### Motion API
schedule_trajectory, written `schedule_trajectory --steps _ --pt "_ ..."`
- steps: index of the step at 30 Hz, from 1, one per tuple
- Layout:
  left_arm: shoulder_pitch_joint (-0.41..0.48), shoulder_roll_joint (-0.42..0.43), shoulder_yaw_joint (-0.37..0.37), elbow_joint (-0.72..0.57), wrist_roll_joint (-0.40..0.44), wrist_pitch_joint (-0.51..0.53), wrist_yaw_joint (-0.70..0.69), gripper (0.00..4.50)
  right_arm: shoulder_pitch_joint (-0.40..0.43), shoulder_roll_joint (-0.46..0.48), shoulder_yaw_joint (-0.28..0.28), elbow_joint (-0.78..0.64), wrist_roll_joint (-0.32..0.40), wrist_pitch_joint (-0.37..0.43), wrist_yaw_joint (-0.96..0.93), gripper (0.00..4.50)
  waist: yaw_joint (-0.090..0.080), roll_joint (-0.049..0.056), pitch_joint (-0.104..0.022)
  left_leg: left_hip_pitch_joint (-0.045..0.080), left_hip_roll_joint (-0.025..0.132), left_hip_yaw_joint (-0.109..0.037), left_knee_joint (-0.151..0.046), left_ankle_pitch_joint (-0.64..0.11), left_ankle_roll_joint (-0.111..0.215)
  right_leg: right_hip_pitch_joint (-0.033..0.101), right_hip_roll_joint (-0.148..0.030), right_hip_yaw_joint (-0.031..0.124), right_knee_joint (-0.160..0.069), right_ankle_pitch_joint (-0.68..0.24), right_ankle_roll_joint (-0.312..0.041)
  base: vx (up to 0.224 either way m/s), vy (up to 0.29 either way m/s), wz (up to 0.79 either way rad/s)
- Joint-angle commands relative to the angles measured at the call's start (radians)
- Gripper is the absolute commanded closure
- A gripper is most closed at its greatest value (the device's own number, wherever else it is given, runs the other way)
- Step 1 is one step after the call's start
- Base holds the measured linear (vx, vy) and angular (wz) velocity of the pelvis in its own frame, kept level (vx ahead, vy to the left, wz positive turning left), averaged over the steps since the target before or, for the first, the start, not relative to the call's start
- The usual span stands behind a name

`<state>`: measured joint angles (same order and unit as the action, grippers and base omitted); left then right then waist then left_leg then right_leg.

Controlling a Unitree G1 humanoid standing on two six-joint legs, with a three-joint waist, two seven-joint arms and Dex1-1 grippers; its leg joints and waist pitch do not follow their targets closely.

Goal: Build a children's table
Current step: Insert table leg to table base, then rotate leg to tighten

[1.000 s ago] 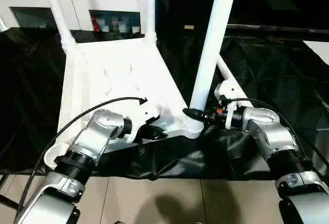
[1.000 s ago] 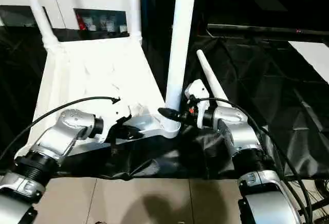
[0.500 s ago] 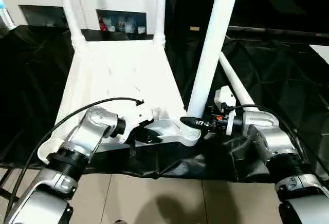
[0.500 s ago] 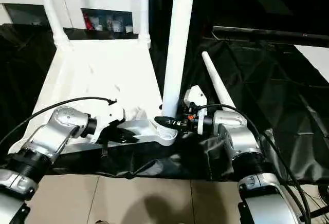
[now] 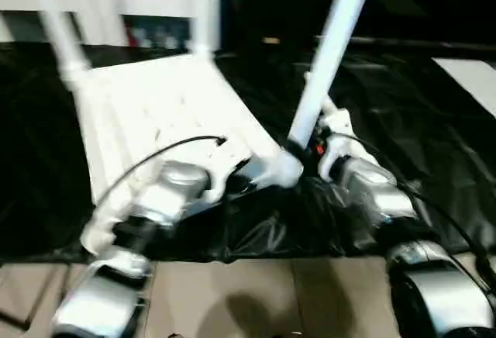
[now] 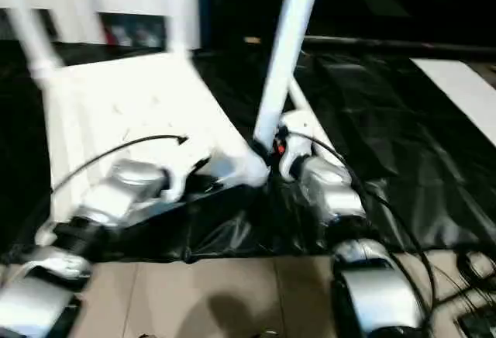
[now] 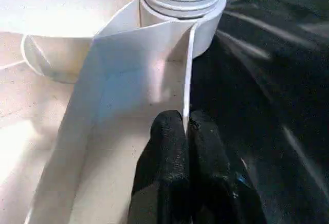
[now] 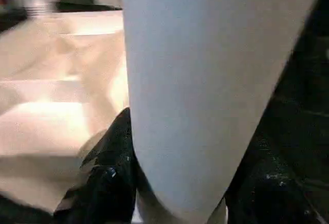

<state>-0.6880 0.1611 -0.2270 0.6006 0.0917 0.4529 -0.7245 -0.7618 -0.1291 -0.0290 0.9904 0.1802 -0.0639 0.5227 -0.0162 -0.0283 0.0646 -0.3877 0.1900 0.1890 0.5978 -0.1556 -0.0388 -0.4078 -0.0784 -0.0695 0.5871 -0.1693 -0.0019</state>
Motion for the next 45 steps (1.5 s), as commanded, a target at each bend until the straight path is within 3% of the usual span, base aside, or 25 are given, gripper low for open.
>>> schedule_trajectory --steps 1,3,8,12,15,18,21,24,28,31,34,39,45 --pt "-0.065 -0.03 0.099 -0.079 0.005 0.012 0.175 4.5 0.026 0.04 0.018 0.108 -0.036 0.038 -0.077 2.62 0.001 0.001 -0.066 0.026 0.038 -0.034 -0.081 -0.493 -0.029 0.026 -0.071 0.031 -0.093 -0.495 -0.175 0.0 0.0 0.0" --pt "-0.055 -0.058 0.104 -0.088 0.018 0.028 0.256 4.5 0.01 0.074 0.017 0.137 -0.048 0.026 -0.117 2.62 -0.007 0.002 -0.069 0.015 0.038 -0.034 -0.082 -0.446 -0.014 0.035 -0.07 0.03 -0.089 -0.463 -0.177 0.0 0.0 0.0" --pt "-0.046 -0.061 0.099 -0.102 0.018 0.05 0.27 4.5 -0.005 0.109 0.012 0.17 -0.056 0.005 -0.13 2.62 0.001 0.0 -0.074 0.018 0.037 -0.022 -0.079 -0.38 0.021 0.035 -0.068 0.036 -0.084 -0.347 -0.21 0.0 0.0 0.0" --pt "-0.036 -0.055 0.086 -0.121 0.007 0.042 0.234 4.5 -0.012 0.116 0.02 0.186 -0.065 -0.002 -0.111 2.62 0.005 0.001 -0.075 0.017 0.038 -0.018 -0.077 -0.343 0.036 0.037 -0.066 0.036 -0.081 -0.326 -0.219 0.0 0.0 0.0" --pt "-0.016 -0.027 0.051 -0.157 -0.011 0.014 0.137 4.5 -0.025 0.103 0.031 0.19 -0.079 0.007 -0.047 2.62 0.004 0.001 -0.076 0.009 0.038 -0.018 -0.077 -0.328 0.039 0.044 -0.067 0.035 -0.078 -0.326 -0.218 0.0 0.0 0.0" --pt "-0.001 -0.003 0.038 -0.189 -0.04 0.02 0.059 4.5 -0.03 0.08 0.047 0.185 -0.09 0.024 0.031 2.62 0.006 0.003 -0.076 0.016 0.039 -0.016 -0.076 -0.327 0.039 0.039 -0.066 0.037 -0.078 -0.322 -0.227 0.0 0.0 0.0" --pt "0.017 0.039 0.016 -0.221 -0.078 0.004 -0.065 4.5 -0.033 0.043 0.071 0.176 -0.098 0.052 0.141 2.62 0.006 0.005 -0.075 0.013 0.04 -0.016 -0.076 -0.324 0.047 0.042 -0.066 0.038 -0.075 -0.306 -0.241 0.0 0.0 0.0" --pt "0.023 0.082 0.007 -0.229 -0.103 0.005 -0.153 4.5 -0.03 -0.003 0.101 0.163 -0.108 0.08 0.285 2.62 0.009 0.008 -0.074 0.024 0.043 -0.013 -0.075 -0.33 0.041 0.036 -0.062 0.04 -0.073 -0.289 -0.257 0.0 0.0 0.0" --pt "0.031 0.127 -0.019 -0.235 -0.112 -0.008 -0.244 4.5 -0.019 -0.043 0.135 0.149 -0.128 0.092 0.439 2.62 0.018 0.007 -0.074 0.024 0.046 -0.013 -0.076 -0.32 0.041 0.038 -0.063 0.041 -0.07 -0.283 -0.258 0.0 0.0 0.0" --pt "0.031 0.169 -0.043 -0.23 -0.118 -0.014 -0.334 4.5 0.006 -0.086 0.187 0.119 -0.153 0.075 0.604 2.62 0.033 0.007 -0.072 0.038 0.048 -0.009 -0.076 -0.338 0.031 0.029 -0.062 0.043 -0.073 -0.294 -0.262 0.0 0.0 0.0" --pt "0.026 0.195 -0.063 -0.209 -0.114 -0.046 -0.394 4.5 0.025 -0.111 0.221 0.092 -0.163 0.071 0.702 2.62 0.049 0.008 -0.071 0.036 0.052 -0.008 -0.08 -0.336 0.028 0.033 -0.061 0.042 -0.07 -0.306 -0.253 0.0 0.0 0.0" --pt "0.005 0.212 -0.076 -0.156 -0.103 -0.1 -0.43 4.5 0.049 -0.128 0.244 0.06 -0.172 0.063 0.771 2.62 0.064 0.008 -0.068 0.044 0.053 -0.009 -0.084 -0.385 -0.006 0.027 -0.063 0.045 -0.075 -0.354 -0.235 0.0 0.0 0.0" --pt "-0.031 0.203 -0.066 -0.093 -0.096 -0.13 -0.413 4.5 0.071 -0.122 0.235 0.032 -0.153 0.054 0.771 2.62 0.065 0.008 -0.071 0.047 0.05 -0.014 -0.086 -0.418 -0.026 0.027 -0.065 0.045 -0.079 -0.387 -0.217 0.0 0.0 0.0"
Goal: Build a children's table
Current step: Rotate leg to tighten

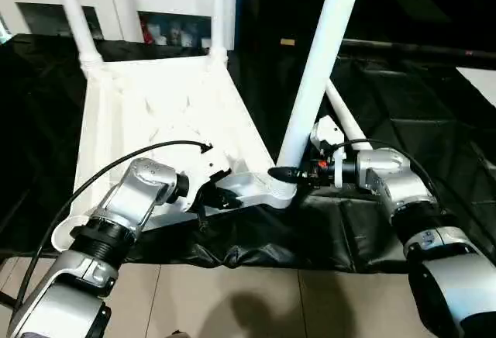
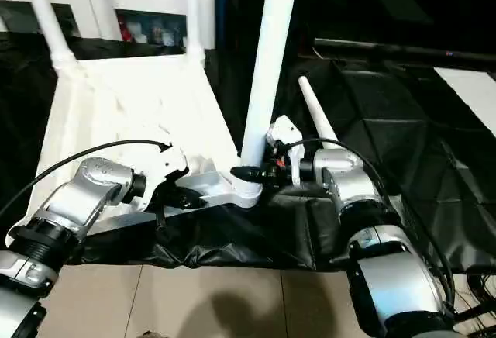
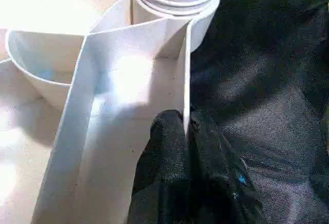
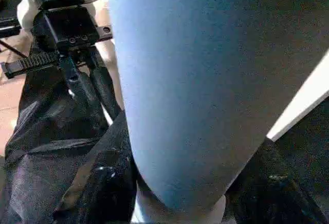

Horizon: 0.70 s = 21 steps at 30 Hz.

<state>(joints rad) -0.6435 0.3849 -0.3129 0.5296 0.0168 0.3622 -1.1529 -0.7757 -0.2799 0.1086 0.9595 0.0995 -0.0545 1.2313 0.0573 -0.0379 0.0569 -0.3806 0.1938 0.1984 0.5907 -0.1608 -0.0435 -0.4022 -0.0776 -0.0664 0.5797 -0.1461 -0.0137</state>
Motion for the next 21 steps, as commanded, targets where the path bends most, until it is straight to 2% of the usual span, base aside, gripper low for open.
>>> schedule_trajectory --steps 1,5,6,7,9,11,12,14,15,16,17,18,20,21 --pt "-0.08 -0.024 0.021 -0.013 -0.021 -0.044 0.017 4.5 0.09 0.028 0.099 0.051 -0.068 0.048 0.071 2.62 -0.009 0.016 -0.064 0.039 0.047 -0.024 -0.079 -0.41 -0.022 0.022 -0.066 0.042 -0.071 -0.408 -0.206 0.0 0.0 0.0" --pt "-0.095 -0.044 0.03 0.025 -0.012 -0.058 0.06 4.5 0.096 0.036 0.088 0.044 -0.066 0.047 0.036 2.62 -0.006 0.016 -0.064 0.04 0.047 -0.023 -0.079 -0.407 -0.018 0.021 -0.066 0.042 -0.073 -0.405 -0.208 0.0 0.0 0.0" --pt "-0.103 -0.063 0.042 0.038 -0.005 -0.05 0.109 4.5 0.079 0.056 0.055 0.079 -0.066 0.047 -0.08 2.62 -0.007 0.015 -0.063 0.038 0.047 -0.024 -0.08 -0.409 -0.021 0.021 -0.067 0.042 -0.073 -0.418 -0.206 0.0 0.0 0.0" --pt "-0.105 -0.067 0.045 0.041 -0.004 -0.047 0.122 4.5 0.075 0.062 0.047 0.088 -0.066 0.048 -0.111 2.62 -0.01 0.016 -0.061 0.039 0.047 -0.025 -0.08 -0.418 -0.026 0.018 -0.067 0.042 -0.074 -0.433 -0.204 0.0 0.0 0.0" --pt "-0.114 -0.094 0.062 0.047 -0.003 -0.028 0.179 4.5 0.046 0.09 -0.004 0.137 -0.056 0.063 -0.287 2.62 -0.023 0.014 -0.055 0.04 0.043 -0.036 -0.08 -0.478 -0.051 0.015 -0.071 0.034 -0.083 -0.543 -0.169 0.0 0.0 0.0" --pt "-0.118 -0.113 0.073 0.045 -0.005 -0.01 0.216 4.5 0.03 0.108 -0.037 0.162 -0.04 0.076 -0.377 2.62 -0.036 0.012 -0.055 0.042 0.039 -0.041 -0.078 -0.515 -0.054 0.014 -0.073 0.026 -0.096 -0.623 -0.13 -0.052 0.009 -0.09" --pt "-0.123 -0.147 0.09 0.04 -0.006 0.014 0.273 4.5 0.008 0.137 -0.082 0.192 -0.013 0.094 -0.498 2.63 -0.04 0.012 -0.054 0.042 0.04 -0.045 -0.078 -0.521 -0.057 0.013 -0.074 0.024 -0.098 -0.636 -0.124 -0.05 0.015 -0.11" --pt "-0.127 -0.169 0.102 0.036 -0.004 0.032 0.319 4.5 -0.003 0.154 -0.104 0.207 0.0 0.099 -0.565 2.63 -0.058 0.012 -0.054 0.034 0.036 -0.052 -0.077 -0.546 -0.059 0.017 -0.072 0.009 -0.106 -0.685 -0.09 0.0 0.0 0.0" --pt "-0.134 -0.206 0.119 0.032 0.003 0.062 0.401 4.5 -0.022 0.179 -0.13 0.233 0.011 0.1 -0.677 2.63 -0.064 0.019 -0.053 0.038 0.035 -0.055 -0.076 -0.568 -0.059 0.013 -0.073 0.003 -0.114 -0.691 -0.085 0.0 0.0 0.0" --pt "-0.135 -0.214 0.122 0.03 0.006 0.067 0.421 4.5 -0.026 0.185 -0.136 0.238 0.015 0.101 -0.694 2.63 -0.071 0.018 -0.054 0.039 0.036 -0.057 -0.076 -0.58 -0.059 0.012 -0.072 -0.001 -0.116 -0.684 -0.085 0.0 0.0 0.0" --pt "-0.137 -0.245 0.132 0.025 0.021 0.086 0.498 4.5 -0.041 0.206 -0.161 0.26 0.027 0.104 -0.762 2.63 -0.078 0.018 -0.057 0.035 0.036 -0.06 -0.076 -0.586 -0.054 0.022 -0.072 -0.011 -0.118 -0.656 -0.085 0.0 0.0 0.0" --pt "-0.131 -0.278 0.133 0.009 0.029 0.102 0.549 4.5 -0.054 0.228 -0.182 0.278 0.04 0.112 -0.81 2.63 -0.085 0.021 -0.055 0.03 0.038 -0.065 -0.08 -0.594 -0.051 0.027 -0.073 -0.024 -0.12 -0.629 -0.087 0.0 0.0 0.0" --pt "-0.124 -0.3 0.13 -0.001 0.028 0.109 0.568 4.5 -0.061 0.242 -0.185 0.286 0.038 0.116 -0.823 2.63 -0.091 0.022 -0.054 0.041 0.041 -0.064 -0.079 -0.64 -0.047 0.022 -0.075 -0.038 -0.128 -0.614 -0.084 0.0 0.0 0.0" --pt "-0.123 -0.305 0.128 -0.001 0.028 0.11 0.572 4.5 -0.063 0.245 -0.183 0.288 0.035 0.115 -0.827 2.63 -0.095 0.022 -0.055 0.034 0.039 -0.066 -0.08 -0.636 -0.043 0.03 -0.08 -0.04 -0.129 -0.602 -0.085 0.0 0.0 0.0"
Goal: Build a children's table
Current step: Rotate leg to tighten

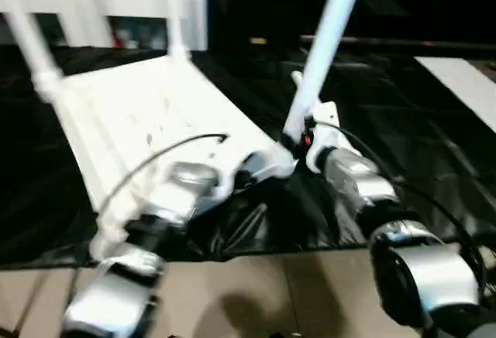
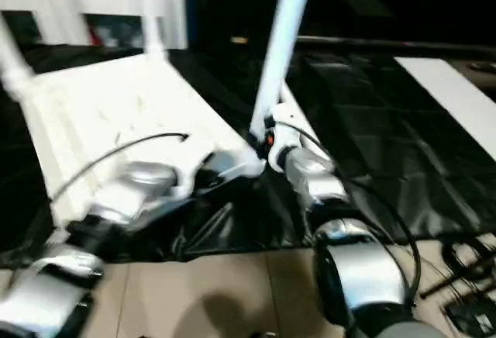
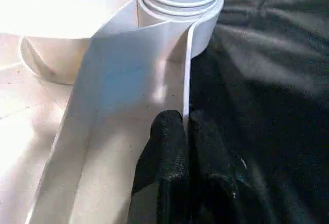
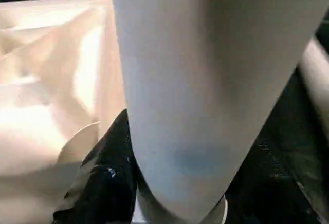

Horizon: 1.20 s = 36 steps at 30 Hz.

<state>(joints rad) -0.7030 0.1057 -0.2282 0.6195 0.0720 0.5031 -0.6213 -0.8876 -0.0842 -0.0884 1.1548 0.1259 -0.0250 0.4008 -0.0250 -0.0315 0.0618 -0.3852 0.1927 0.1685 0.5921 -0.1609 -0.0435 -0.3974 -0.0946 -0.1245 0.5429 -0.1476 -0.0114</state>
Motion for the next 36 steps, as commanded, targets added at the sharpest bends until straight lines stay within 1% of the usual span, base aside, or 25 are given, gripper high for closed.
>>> schedule_trajectory --steps 1,2,3,4,5,8,12,13,15,16,17,18,19,22,23,24,28,29,30,31,32,33,34,35,36 --pt "-0.062 -0.029 0.04 -0.092 -0.025 -0.031 0.047 4.5 0.047 0.056 0.018 0.094 -0.001 0.082 0.001 2.63 -0.013 0.014 -0.059 0.033 0.039 -0.036 -0.083 -0.627 -0.04 0.027 -0.065 0.018 -0.092 -0.603 -0.086 0.0 0.0 0.0" --pt "-0.062 -0.031 0.037 -0.091 -0.021 -0.034 0.053 4.5 0.044 0.062 0.022 0.097 -0.01 0.079 -0.005 2.63 -0.012 0.015 -0.06 0.034 0.038 -0.036 -0.082 -0.622 -0.039 0.025 -0.067 0.02 -0.092 -0.606 -0.086 0.0 0.0 0.0" --pt "-0.061 -0.032 0.036 -0.091 -0.02 -0.035 0.056 4.5 0.042 0.065 0.023 0.099 -0.015 0.078 -0.008 2.63 -0.01 0.014 -0.059 0.04 0.036 -0.033 -0.078 -0.615 -0.036 0.017 -0.068 0.022 -0.095 -0.614 -0.092 0.0 0.0 0.0" --pt "-0.06 -0.033 0.034 -0.092 -0.019 -0.033 0.057 4.5 0.041 0.068 0.024 0.1 -0.019 0.077 -0.011 2.63 -0.009 0.015 -0.059 0.042 0.035 -0.032 -0.076 -0.61 -0.035 0.015 -0.069 0.023 -0.096 -0.616 -0.095 0.0 0.0 0.0" --pt "-0.058 -0.03 0.029 -0.096 -0.017 -0.032 0.051 4.5 0.04 0.07 0.03 0.101 -0.027 0.075 -0.01 2.63 -0.008 0.017 -0.057 0.042 0.035 -0.032 -0.076 -0.609 -0.032 0.014 -0.068 0.023 -0.097 -0.617 -0.096 0.0 0.0 0.0" --pt "-0.057 -0.026 0.03 -0.097 -0.011 -0.031 0.057 4.5 0.03 0.074 0.042 0.117 -0.056 0.081 -0.044 2.63 -0.011 0.019 -0.055 0.042 0.037 -0.034 -0.08 -0.625 -0.038 0.013 -0.065 0.022 -0.094 -0.601 -0.099 0.0 0.0 0.0" --pt "-0.06 -0.022 0.031 -0.096 -0.013 -0.03 0.059 4.5 0.026 0.078 0.029 0.118 -0.047 0.07 -0.028 2.63 -0.012 0.021 -0.054 0.05 0.036 -0.033 -0.079 -0.653 -0.039 0.008 -0.063 0.02 -0.098 -0.607 -0.093 0.0 0.0 0.0" --pt "-0.06 -0.021 0.03 -0.096 -0.014 -0.031 0.059 4.5 0.024 0.079 0.026 0.118 -0.045 0.069 -0.02 2.28 -0.012 0.021 -0.054 0.049 0.036 -0.033 -0.079 -0.653 -0.038 0.008 -0.063 0.02 -0.098 -0.607 -0.092 0.0 0.0 0.0" --pt "-0.058 -0.015 0.026 -0.102 -0.017 -0.031 0.05 4.5 0.015 0.081 0.012 0.117 -0.039 0.07 -0.005 1.93 -0.012 0.02 -0.054 0.047 0.037 -0.033 -0.08 -0.65 -0.038 0.009 -0.064 0.022 -0.097 -0.603 -0.093 0.0 0.0 0.0" --pt "-0.058 -0.015 0.026 -0.102 -0.017 -0.031 0.05 4.5 0.015 0.081 0.012 0.117 -0.039 0.07 -0.005 1.93 -0.012 0.02 -0.054 0.047 0.037 -0.033 -0.08 -0.65 -0.038 0.009 -0.064 0.022 -0.097 -0.603 -0.093 0.0 0.0 0.0" --pt "-0.054 -0.009 0.023 -0.107 -0.018 -0.037 0.04 4.5 0.007 0.082 0.004 0.115 -0.038 0.068 0.008 1.85 -0.013 0.02 -0.054 0.043 0.038 -0.035 -0.082 -0.648 -0.038 0.012 -0.066 0.023 -0.094 -0.596 -0.096 0.0 0.0 0.0" --pt "-0.052 -0.006 0.02 -0.109 -0.018 -0.039 0.033 4.5 0.003 0.082 0.001 0.113 -0.038 0.067 0.017 1.75 -0.013 0.02 -0.056 0.042 0.038 -0.034 -0.083 -0.644 -0.037 0.014 -0.066 0.024 -0.092 -0.591 -0.099 0.0 0.0 0.0" --pt "-0.05 -0.002 0.017 -0.113 -0.019 -0.044 0.023 4.5 0.0 0.081 0.001 0.112 -0.038 0.064 0.024 1.56 -0.013 0.019 -0.056 0.036 0.038 -0.034 -0.084 -0.627 -0.034 0.017 -0.067 0.027 -0.088 -0.577 -0.108 0.0 0.0 0.0" --pt "-0.045 0.004 0.013 -0.123 -0.024 -0.043 0.008 4.5 -0.008 0.078 0.0 0.11 -0.037 0.061 0.049 1.29 -0.012 0.021 -0.056 0.036 0.038 -0.03 -0.083 -0.607 -0.029 0.015 -0.069 0.033 -0.086 -0.561 -0.124 0.0 0.0 0.0" --pt "-0.042 0.009 0.009 -0.13 -0.025 -0.043 -0.004 4.5 -0.01 0.076 0.001 0.108 -0.038 0.059 0.059 1.29 -0.012 0.021 -0.055 0.037 0.037 -0.029 -0.082 -0.6 -0.026 0.013 -0.069 0.034 -0.086 -0.559 -0.131 0.0 0.0 0.0" --pt "-0.04 0.012 0.006 -0.134 -0.027 -0.043 -0.014 4.5 -0.012 0.074 0.002 0.107 -0.038 0.057 0.066 1.11 -0.011 0.021 -0.055 0.037 0.037 -0.028 -0.082 -0.595 -0.025 0.014 -0.069 0.035 -0.086 -0.557 -0.134 0.0 0.0 0.0" --pt "-0.028 0.031 -0.006 -0.153 -0.031 -0.053 -0.048 4.5 -0.023 0.061 0.005 0.103 -0.052 0.04 0.1 0.75 -0.011 0.026 -0.056 0.035 0.041 -0.026 -0.086 -0.579 -0.027 0.016 -0.067 0.041 -0.077 -0.508 -0.158 0.0 0.0 0.0" --pt "-0.026 0.035 -0.009 -0.157 -0.032 -0.053 -0.056 4.5 -0.024 0.057 0.007 0.101 -0.054 0.038 0.107 0.69 -0.012 0.026 -0.057 0.032 0.041 -0.026 -0.086 -0.578 -0.026 0.018 -0.067 0.041 -0.075 -0.499 -0.162 0.0 0.0 0.0" --pt "-0.02 0.044 -0.016 -0.165 -0.034 -0.058 -0.077 4.5 -0.024 0.048 0.015 0.095 -0.062 0.03 0.124 0.69 -0.012 0.025 -0.058 0.029 0.042 -0.026 -0.087 -0.565 -0.025 0.021 -0.068 0.043 -0.072 -0.488 -0.168 0.0 0.0 0.0" --pt "-0.018 0.048 -0.019 -0.168 -0.035 -0.062 -0.086 4.5 -0.024 0.044 0.019 0.092 -0.066 0.027 0.128 0.62 -0.011 0.025 -0.058 0.028 0.041 -0.025 -0.087 -0.558 -0.022 0.021 -0.068 0.044 -0.072 -0.486 -0.17 0.0 0.0 0.0" --pt "-0.015 0.055 -0.023 -0.172 -0.036 -0.067 -0.1 4.5 -0.024 0.036 0.024 0.088 -0.071 0.023 0.137 0.51 -0.009 0.025 -0.06 0.029 0.042 -0.023 -0.085 -0.538 -0.019 0.021 -0.07 0.047 -0.07 -0.469 -0.18 0.0 0.0 0.0" --pt "-0.012 0.063 -0.026 -0.174 -0.038 -0.072 -0.114 4.5 -0.024 0.027 0.025 0.084 -0.071 0.025 0.153 0.32 -0.005 0.029 -0.061 0.029 0.041 -0.02 -0.084 -0.516 -0.015 0.021 -0.069 0.051 -0.067 -0.447 -0.191 0.0 0.0 0.0" --pt "-0.011 0.065 -0.026 -0.174 -0.039 -0.073 -0.118 4.5 -0.023 0.025 0.026 0.083 -0.071 0.026 0.158 0.32 -0.003 0.027 -0.062 0.028 0.041 -0.018 -0.083 -0.506 -0.012 0.021 -0.067 0.051 -0.067 -0.437 -0.195 0.0 0.0 0.0" --pt "-0.006 0.079 -0.033 -0.176 -0.039 -0.087 -0.145 4.5 -0.021 0.011 0.035 0.076 -0.079 0.023 0.183 0.32 0.001 0.029 -0.063 0.026 0.041 -0.015 -0.083 -0.48 -0.007 0.024 -0.067 0.054 -0.062 -0.411 -0.204 0.0 0.0 0.0" --pt "-0.003 0.089 -0.037 -0.177 -0.04 -0.097 -0.164 4.5 -0.018 0.001 0.042 0.071 -0.084 0.023 0.205 0.32 0.007 0.027 -0.067 0.02 0.041 -0.012 -0.082 -0.44 0.0 0.029 -0.068 0.057 -0.056 -0.378 -0.212 0.0 0.0 0.0"
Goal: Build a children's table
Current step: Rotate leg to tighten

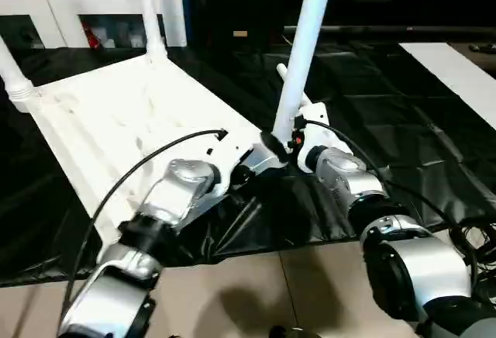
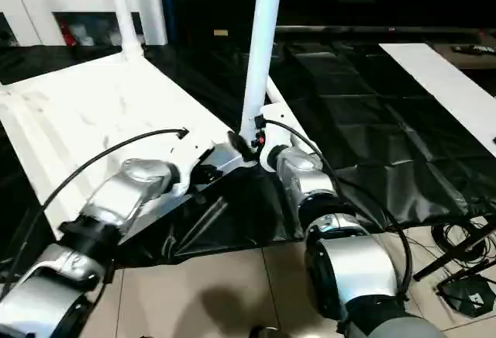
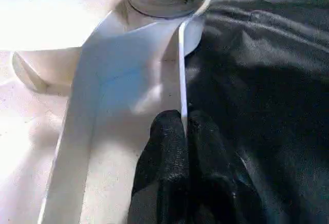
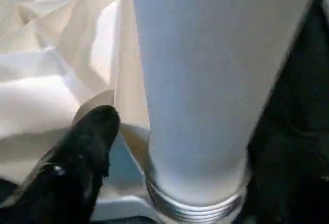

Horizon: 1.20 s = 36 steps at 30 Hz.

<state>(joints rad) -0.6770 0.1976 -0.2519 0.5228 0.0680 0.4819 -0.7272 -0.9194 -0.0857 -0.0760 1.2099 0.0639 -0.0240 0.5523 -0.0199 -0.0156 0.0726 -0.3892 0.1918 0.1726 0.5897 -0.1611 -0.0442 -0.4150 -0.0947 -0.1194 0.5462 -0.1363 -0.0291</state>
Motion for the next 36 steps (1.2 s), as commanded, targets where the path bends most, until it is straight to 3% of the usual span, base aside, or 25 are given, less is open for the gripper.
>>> schedule_trajectory --steps 1,3,7,10,13,15,18,21,32,36 --pt "-0.026 0.005 -0.016 -0.08 -0.038 -0.085 -0.075 4.5 0.015 -0.005 0.034 0.011 -0.024 0.022 0.074 0.32 0.009 0.016 -0.08 0.027 0.042 -0.015 -0.078 -0.419 0.004 0.048 -0.068 0.052 -0.058 -0.37 -0.2 0.0 0.0 0.0" --pt "-0.02 0.029 -0.021 -0.082 -0.04 -0.102 -0.113 4.5 0.021 -0.024 0.043 0.0 -0.031 0.023 0.122 0.32 0.017 0.019 -0.082 0.03 0.043 -0.005 -0.073 -0.365 0.019 0.043 -0.062 0.057 -0.049 -0.288 -0.23 0.0 0.0 0.0" --pt "-0.012 0.068 -0.033 -0.085 -0.047 -0.127 -0.184 4.5 0.035 -0.061 0.063 -0.021 -0.044 0.019 0.215 0.32 0.034 0.018 -0.084 0.036 0.044 0.005 -0.066 -0.327 0.031 0.037 -0.057 0.068 -0.036 -0.255 -0.25 0.0 0.0 0.0" --pt "-0.008 0.097 -0.043 -0.087 -0.055 -0.159 -0.25 4.5 0.048 -0.094 0.082 -0.044 -0.042 0.016 0.304 0.32 0.041 0.016 -0.091 0.021 0.043 0.005 -0.064 -0.249 0.051 0.054 -0.053 0.07 -0.013 -0.162 -0.269 0.0 0.0 0.0" --pt "-0.005 0.117 -0.052 -0.088 -0.066 -0.164 -0.308 4.5 0.063 -0.116 0.094 -0.062 -0.051 -0.008 0.337 0.32 0.059 0.018 -0.093 0.021 0.046 0.01 -0.058 -0.172 0.079 0.055 -0.051 0.069 -0.001 -0.08 -0.287 0.0 0.0 0.0" --pt "0.0 0.139 -0.069 -0.08 -0.073 -0.19 -0.372 4.5 0.078 -0.135 0.102 -0.079 -0.052 -0.019 0.395 0.32 0.065 0.018 -0.093 0.021 0.048 0.012 -0.058 -0.174 0.081 0.056 -0.052 0.068 -0.002 -0.095 -0.288 0.0 0.0 0.0" --pt "0.0 0.149 -0.072 -0.063 -0.074 -0.219 -0.397 4.5 0.091 -0.146 0.11 -0.101 -0.049 -0.027 0.449 0.32 0.08 0.021 -0.088 0.036 0.053 0.021 -0.06 -0.256 0.042 0.042 -0.05 0.07 -0.015 -0.2 -0.266 0.0 0.0 0.0" --pt "0.0 0.162 -0.077 -0.047 -0.078 -0.24 -0.433 4.5 0.104 -0.157 0.118 -0.131 -0.038 -0.023 0.513 0.32 0.081 0.019 -0.086 0.039 0.053 0.023 -0.063 -0.291 0.018 0.041 -0.048 0.072 -0.018 -0.244 -0.246 0.0 0.0 0.0" --pt "-0.003 0.202 -0.09 0.005 -0.058 -0.291 -0.502 4.5 0.143 -0.17 0.16 -0.184 -0.054 -0.041 0.6 0.32 0.081 0.018 -0.09 0.031 0.053 0.019 -0.063 -0.256 0.017 0.049 -0.052 0.072 -0.013 -0.239 -0.236 0.0 0.0 0.0" --pt "0.001 0.206 -0.096 0.003 -0.059 -0.296 -0.519 4.5 0.151 -0.169 0.17 -0.197 -0.054 -0.044 0.612 0.77 0.081 0.017 -0.089 0.032 0.053 0.019 -0.063 -0.258 0.017 0.049 -0.051 0.072 -0.012 -0.237 -0.239 0.0 0.0 0.0"
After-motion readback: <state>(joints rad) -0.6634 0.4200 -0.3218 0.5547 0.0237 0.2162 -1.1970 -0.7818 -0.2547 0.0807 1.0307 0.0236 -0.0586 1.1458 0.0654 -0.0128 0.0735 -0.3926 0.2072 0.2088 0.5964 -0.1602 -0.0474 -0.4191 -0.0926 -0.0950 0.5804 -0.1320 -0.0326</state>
